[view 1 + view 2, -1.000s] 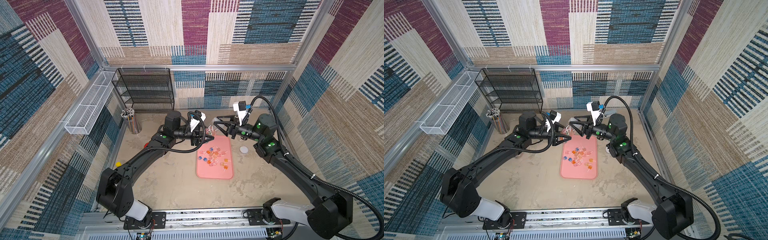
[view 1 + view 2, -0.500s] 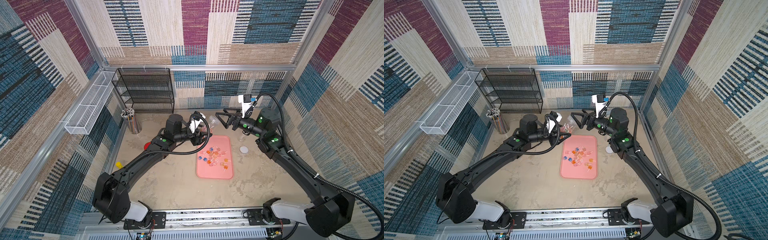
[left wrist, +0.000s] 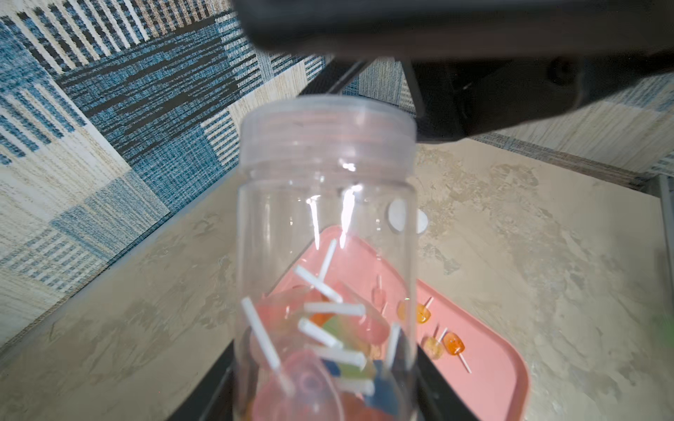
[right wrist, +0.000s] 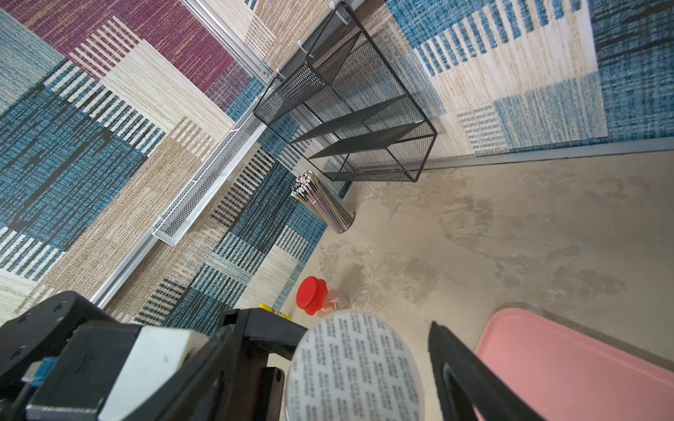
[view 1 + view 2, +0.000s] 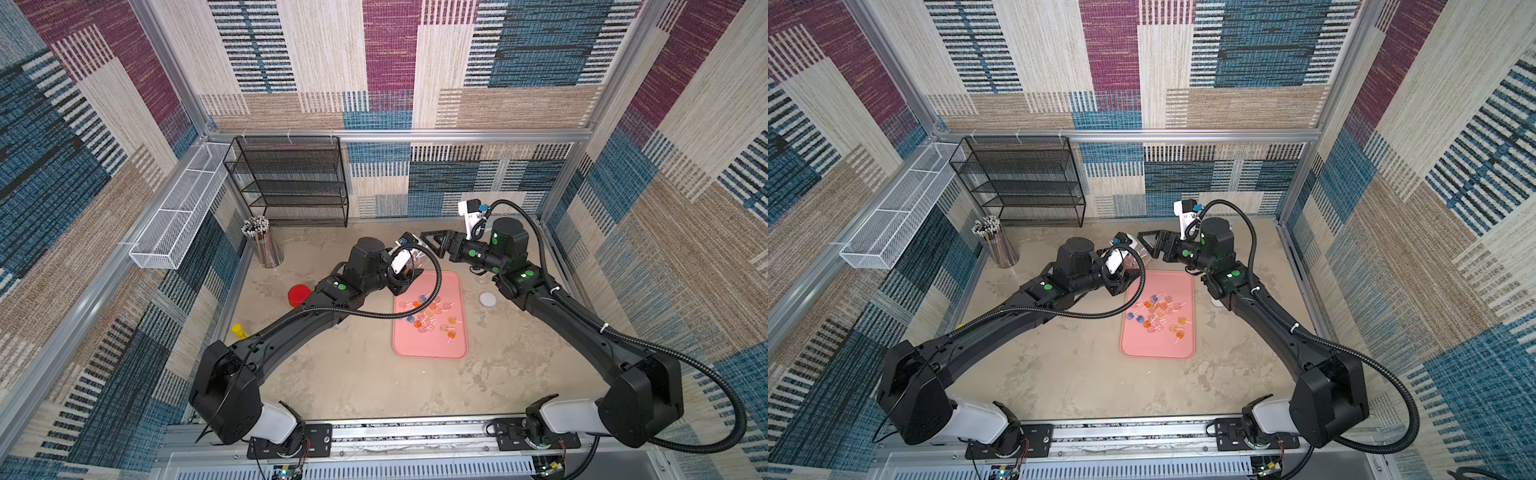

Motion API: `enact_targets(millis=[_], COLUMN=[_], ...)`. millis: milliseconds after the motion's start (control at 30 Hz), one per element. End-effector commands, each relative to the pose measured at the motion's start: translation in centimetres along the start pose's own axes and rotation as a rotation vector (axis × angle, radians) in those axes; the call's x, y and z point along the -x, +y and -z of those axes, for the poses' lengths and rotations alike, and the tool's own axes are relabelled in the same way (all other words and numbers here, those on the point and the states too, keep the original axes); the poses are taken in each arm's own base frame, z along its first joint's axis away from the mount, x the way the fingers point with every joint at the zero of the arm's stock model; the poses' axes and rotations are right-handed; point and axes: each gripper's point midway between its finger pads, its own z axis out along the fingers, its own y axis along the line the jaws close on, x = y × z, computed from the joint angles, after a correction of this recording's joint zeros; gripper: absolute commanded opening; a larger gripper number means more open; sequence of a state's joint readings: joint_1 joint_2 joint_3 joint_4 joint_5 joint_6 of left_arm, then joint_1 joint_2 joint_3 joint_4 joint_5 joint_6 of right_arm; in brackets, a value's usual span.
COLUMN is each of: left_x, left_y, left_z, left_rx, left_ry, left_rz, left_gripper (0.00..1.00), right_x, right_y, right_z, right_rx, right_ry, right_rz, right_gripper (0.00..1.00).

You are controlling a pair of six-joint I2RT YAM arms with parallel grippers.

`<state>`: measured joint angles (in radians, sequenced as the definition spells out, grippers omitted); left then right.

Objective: Pour the candies out of the jar
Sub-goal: Unscrew the lid from the jar.

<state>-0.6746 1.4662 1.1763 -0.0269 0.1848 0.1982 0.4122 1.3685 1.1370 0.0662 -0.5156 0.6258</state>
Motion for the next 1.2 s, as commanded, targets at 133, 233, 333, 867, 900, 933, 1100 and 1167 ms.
enact_targets(millis=[133, 233, 333, 867, 900, 933, 1100, 1167], left_x=[0.5, 0.6, 0.8, 1.3, 1.3, 1.4, 1.4, 1.3], left_y=[0.5, 0.5, 0.5, 0.0, 0.0, 0.0, 0.1, 0.0], left_z=[0.0, 0.0, 0.0, 0.0, 0.1, 0.1, 0.3, 0.3], left_rx=[0.047, 0.050, 0.051, 0.000, -0.001, 0.000, 0.003, 0.002], left_ry=[-0.010, -0.015, -0.019, -0.043, -0.045, -0.045, -0.047, -0.047], left_rz=[-0.051, -0.054, -0.055, -0.006, -0.008, -0.011, -0.016, -0.016], left_gripper=[0.00, 0.00, 0.00, 0.00, 0.00, 0.00, 0.00, 0.00], right_x=[-0.3, -0.5, -0.5, 0.1, 0.1, -0.1, -0.6, -0.7], right_y=[0.2, 0.0, 0.0, 1.3, 1.2, 1.0, -0.1, -0.2], right_z=[-0.5, -0.6, -0.6, 0.3, 0.3, 0.2, -0.1, -0.2], right_rx=[0.028, 0.026, 0.026, 0.057, 0.050, 0.044, 0.007, 0.007], right_ry=[0.008, 0.014, 0.012, -0.014, -0.011, -0.006, 0.005, 0.007], right_rz=[-0.023, -0.030, -0.030, 0.048, 0.041, 0.034, -0.005, -0.010], right_gripper=[0.77, 0.74, 0.68, 0.56, 0.60, 0.63, 0.78, 0.78])
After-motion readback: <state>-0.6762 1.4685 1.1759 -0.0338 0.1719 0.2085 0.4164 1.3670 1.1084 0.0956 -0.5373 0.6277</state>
